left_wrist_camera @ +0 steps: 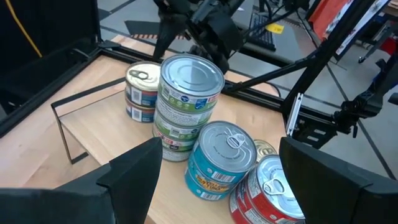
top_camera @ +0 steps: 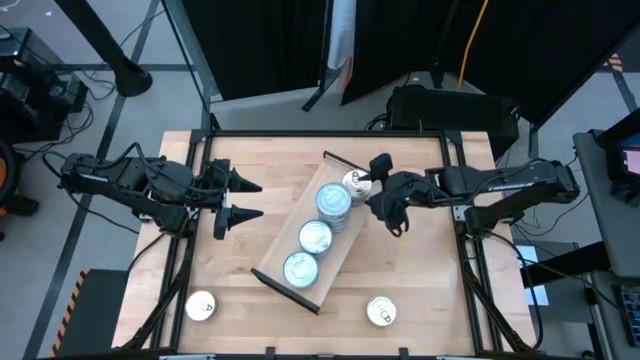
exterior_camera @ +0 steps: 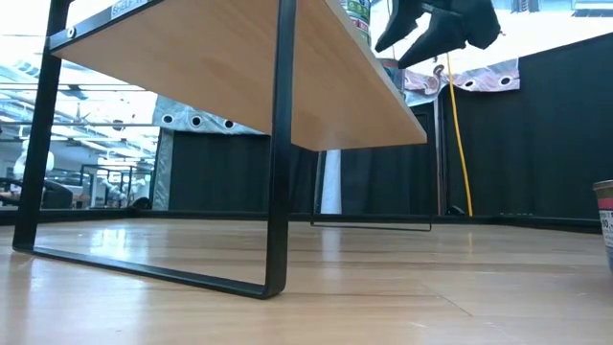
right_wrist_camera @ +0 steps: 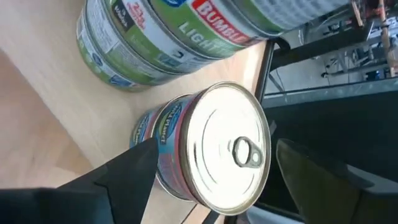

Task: Stack canned seafood by type on shelf
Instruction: Stack the blue-pink tuna can on top of the other blue-pink tuna can on the shelf

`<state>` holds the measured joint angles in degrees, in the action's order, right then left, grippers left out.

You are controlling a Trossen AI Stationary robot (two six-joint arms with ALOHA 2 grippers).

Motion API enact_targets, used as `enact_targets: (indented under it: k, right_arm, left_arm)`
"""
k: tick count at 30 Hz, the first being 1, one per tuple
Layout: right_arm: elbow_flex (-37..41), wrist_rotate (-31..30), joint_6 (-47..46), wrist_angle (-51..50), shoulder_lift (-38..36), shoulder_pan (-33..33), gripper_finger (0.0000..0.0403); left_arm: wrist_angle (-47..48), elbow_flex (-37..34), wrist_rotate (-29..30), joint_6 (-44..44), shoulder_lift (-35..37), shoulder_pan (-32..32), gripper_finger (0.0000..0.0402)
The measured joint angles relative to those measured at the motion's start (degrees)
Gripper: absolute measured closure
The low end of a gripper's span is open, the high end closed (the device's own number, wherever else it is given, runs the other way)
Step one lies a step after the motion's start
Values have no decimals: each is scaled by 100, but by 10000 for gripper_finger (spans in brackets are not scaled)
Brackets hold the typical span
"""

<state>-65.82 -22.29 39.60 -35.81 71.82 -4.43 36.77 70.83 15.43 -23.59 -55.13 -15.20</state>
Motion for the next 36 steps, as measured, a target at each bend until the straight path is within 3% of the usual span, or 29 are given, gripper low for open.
enact_targets:
  k: [5,10,14,17,19,23,29,36]
  right_arm:
    - [-12,-2,-834,-193,-238,-168,85]
    - [-143,416,-3093,-985,-692,-926,85]
    - [-138,917,-4805,-1049,-867,-1783,85]
    - [78,1129,-6512,-870,-636,-2462,85]
    - [314,1617,-7478,-462,-393,-2772,85]
    - [584,2219,-8337,96,370,-3326,101]
    - [272,2259,-9157,122,1596,-4158,192]
    - [-184,1665,-9598,20,2578,-4387,356]
  left_arm:
    - [132,0,-43,-11,2,-15,80]
    - [617,-153,-36,-401,-2,-228,80]
    - [374,-623,-41,-459,-31,-660,80]
    - [-159,-1014,-41,-454,-42,-1077,80]
    - [-576,-1233,-43,-450,-42,-1353,80]
    - [-860,-1342,116,-451,-71,-1886,80]
    - [-951,-1342,798,-415,-142,-2420,80]
    - [-942,-1344,1307,-413,-179,-2586,80]
